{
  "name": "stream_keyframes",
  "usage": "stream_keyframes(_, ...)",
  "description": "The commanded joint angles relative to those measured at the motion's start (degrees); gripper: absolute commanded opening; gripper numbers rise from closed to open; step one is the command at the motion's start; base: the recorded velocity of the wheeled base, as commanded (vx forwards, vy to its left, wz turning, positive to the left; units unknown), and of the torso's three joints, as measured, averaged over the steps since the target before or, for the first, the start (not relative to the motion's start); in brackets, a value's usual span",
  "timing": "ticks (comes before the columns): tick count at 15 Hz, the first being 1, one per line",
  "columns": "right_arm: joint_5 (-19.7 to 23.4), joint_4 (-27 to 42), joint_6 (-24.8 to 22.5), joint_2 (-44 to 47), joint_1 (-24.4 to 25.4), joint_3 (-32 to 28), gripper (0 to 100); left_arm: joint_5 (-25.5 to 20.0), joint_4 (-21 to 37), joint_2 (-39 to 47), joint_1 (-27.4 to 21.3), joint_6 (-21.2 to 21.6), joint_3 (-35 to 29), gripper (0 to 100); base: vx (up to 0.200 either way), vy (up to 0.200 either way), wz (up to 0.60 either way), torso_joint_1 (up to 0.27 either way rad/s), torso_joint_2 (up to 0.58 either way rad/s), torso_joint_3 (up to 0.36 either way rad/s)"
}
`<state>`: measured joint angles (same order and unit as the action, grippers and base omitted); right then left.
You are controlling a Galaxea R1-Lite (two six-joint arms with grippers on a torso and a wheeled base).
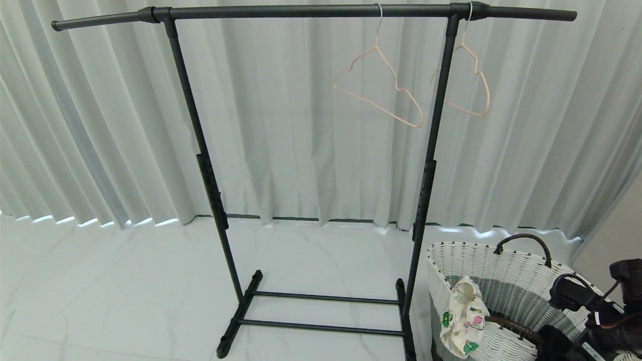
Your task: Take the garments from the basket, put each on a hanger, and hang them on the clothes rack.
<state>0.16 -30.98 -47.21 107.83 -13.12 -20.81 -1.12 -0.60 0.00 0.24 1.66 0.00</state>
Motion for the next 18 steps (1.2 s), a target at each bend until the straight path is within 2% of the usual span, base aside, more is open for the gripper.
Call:
stream_keyframes(1, 0.0, -2.9, 0.0, 4.2, 0.0, 0.1, 100, 0.0, 0.0, 0.0, 0.0, 0.0, 0.0, 100, 0.0, 0.0, 0.0, 0.0, 0.0, 0.0)
stream_keyframes(2, 0.1, -3.8, 0.0, 4.9, 0.0, 0.1, 0, 0.1, 0.0, 0.1, 0.0, 0.0, 0.0, 100, 0.0, 0.0, 0.0, 0.0, 0.0, 0.0)
stream_keyframes(6, 0.3, -5.8, 0.1, 2.9, 0.0, 0.2, 0, 0.0, 0.0, 0.1, 0.0, 0.0, 0.0, 100, 0.0, 0.0, 0.0, 0.0, 0.0, 0.0)
stream_keyframes(8, 0.6, -5.5, 0.6, -2.7, -0.1, 0.2, 0, 0.0, 0.0, 0.1, 0.0, 0.0, 0.0, 100, 0.0, 0.0, 0.0, 0.0, 0.0, 0.0)
stream_keyframes(10, 1.7, -1.8, 2.0, -10.3, 0.0, -0.7, 0, 0.0, 0.0, 0.1, 0.0, 0.0, 0.0, 100, 0.0, 0.0, 0.0, 0.0, 0.0, 0.0)
stream_keyframes(14, 3.7, 24.9, 9.0, -29.7, 1.4, -11.9, 0, 0.0, 0.0, 0.1, 0.0, 0.1, 0.0, 100, 0.0, 0.0, 0.0, 0.0, 0.0, 0.0)
stream_keyframes(15, 4.1, 36.0, 11.1, -36.4, 2.9, -17.6, 0, 0.0, 0.0, 0.1, 0.0, 0.1, 0.0, 100, 0.0, 0.0, 0.0, 0.0, 0.0, 0.0)
stream_keyframes(18, 4.2, 52.2, 13.9, -45.0, 7.7, -28.5, 0, 0.0, 0.0, 0.1, 0.0, 0.2, 0.0, 100, -0.067, 0.0, 0.0, -0.001, 0.0, 0.001)
